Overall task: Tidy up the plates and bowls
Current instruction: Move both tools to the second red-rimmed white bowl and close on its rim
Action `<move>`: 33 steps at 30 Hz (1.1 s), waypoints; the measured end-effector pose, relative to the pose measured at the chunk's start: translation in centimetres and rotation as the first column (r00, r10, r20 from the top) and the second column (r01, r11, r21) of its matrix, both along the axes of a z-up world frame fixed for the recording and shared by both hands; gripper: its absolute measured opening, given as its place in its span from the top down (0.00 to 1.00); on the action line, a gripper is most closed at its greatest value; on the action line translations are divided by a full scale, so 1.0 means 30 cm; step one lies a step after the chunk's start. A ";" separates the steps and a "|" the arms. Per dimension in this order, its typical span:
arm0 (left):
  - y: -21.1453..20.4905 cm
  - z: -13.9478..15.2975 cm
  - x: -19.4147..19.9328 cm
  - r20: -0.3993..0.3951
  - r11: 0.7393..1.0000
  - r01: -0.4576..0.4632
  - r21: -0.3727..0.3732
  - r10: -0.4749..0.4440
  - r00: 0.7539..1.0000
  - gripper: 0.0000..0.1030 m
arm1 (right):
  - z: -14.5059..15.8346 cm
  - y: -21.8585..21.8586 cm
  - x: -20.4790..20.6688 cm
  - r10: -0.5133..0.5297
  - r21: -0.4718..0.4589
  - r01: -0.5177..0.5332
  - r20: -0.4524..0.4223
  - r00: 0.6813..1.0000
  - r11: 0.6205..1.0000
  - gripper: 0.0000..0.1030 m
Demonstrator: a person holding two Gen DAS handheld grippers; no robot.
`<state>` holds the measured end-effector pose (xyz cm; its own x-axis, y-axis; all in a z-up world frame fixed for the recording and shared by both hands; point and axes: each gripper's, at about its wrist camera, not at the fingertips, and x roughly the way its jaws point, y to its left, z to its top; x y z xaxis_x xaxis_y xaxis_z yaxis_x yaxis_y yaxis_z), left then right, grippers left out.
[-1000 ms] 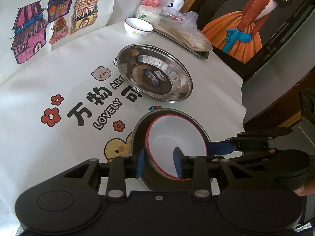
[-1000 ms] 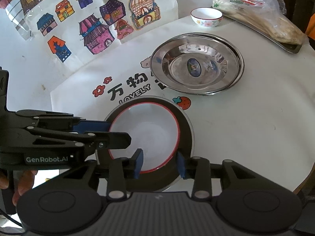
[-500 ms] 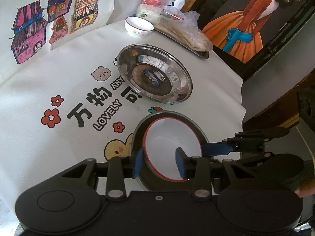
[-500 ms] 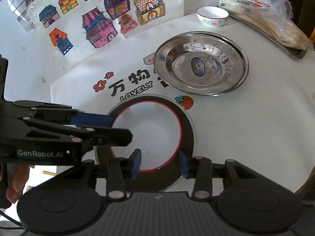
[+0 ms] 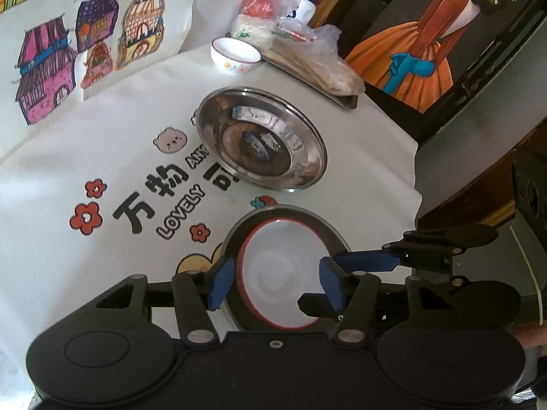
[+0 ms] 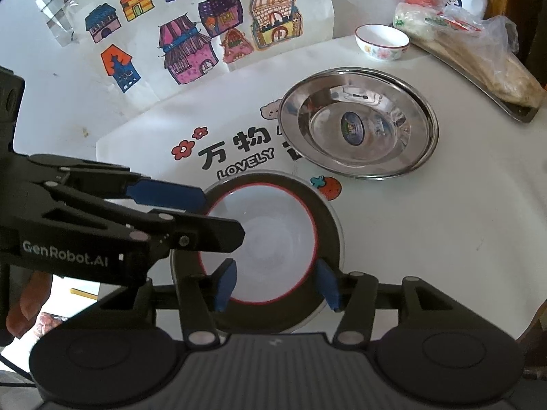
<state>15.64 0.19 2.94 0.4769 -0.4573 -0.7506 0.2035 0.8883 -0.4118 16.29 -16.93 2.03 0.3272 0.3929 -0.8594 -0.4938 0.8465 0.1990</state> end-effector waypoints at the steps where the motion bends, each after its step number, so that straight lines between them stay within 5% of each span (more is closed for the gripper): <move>1: 0.001 0.003 0.002 0.001 1.000 0.001 0.002 -0.001 1.000 0.42 | 0.000 -0.005 0.000 0.001 0.008 -0.001 0.000 1.000 1.000 0.44; 4: 0.005 0.011 0.004 0.005 1.000 0.001 -0.002 -0.001 1.000 0.39 | 0.007 -0.028 -0.003 0.000 0.045 0.000 0.007 1.000 0.999 0.40; 6: 0.015 0.021 0.005 0.020 1.000 -0.012 0.004 0.012 1.000 0.29 | 0.013 -0.046 -0.003 -0.003 0.081 0.003 0.006 1.000 0.997 0.35; 10: 0.060 0.045 0.016 0.057 0.999 -0.033 -0.026 0.034 0.998 0.23 | 0.040 -0.091 -0.002 -0.023 0.125 0.018 0.043 0.999 0.992 0.15; 16: 0.117 0.082 0.068 0.106 0.995 -0.090 -0.051 0.095 0.990 0.06 | 0.094 -0.215 0.060 -0.113 0.213 0.094 0.076 0.991 0.973 0.05; 22: 0.134 0.097 0.183 0.139 0.987 -0.157 -0.035 0.160 0.977 0.01 | 0.175 -0.334 0.183 -0.249 0.305 0.199 0.133 0.959 0.931 0.00; 33: 0.077 0.026 0.564 0.142 0.962 -0.273 0.020 0.267 0.953 0.01 | 0.104 -0.421 0.584 -0.508 0.513 0.428 0.020 0.861 0.744 0.00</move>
<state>32.55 2.49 3.73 0.6774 -0.2692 -0.6845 0.0058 0.9325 -0.3610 33.80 -29.57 5.15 0.6863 0.4985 -0.5296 -0.1180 0.7948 0.5953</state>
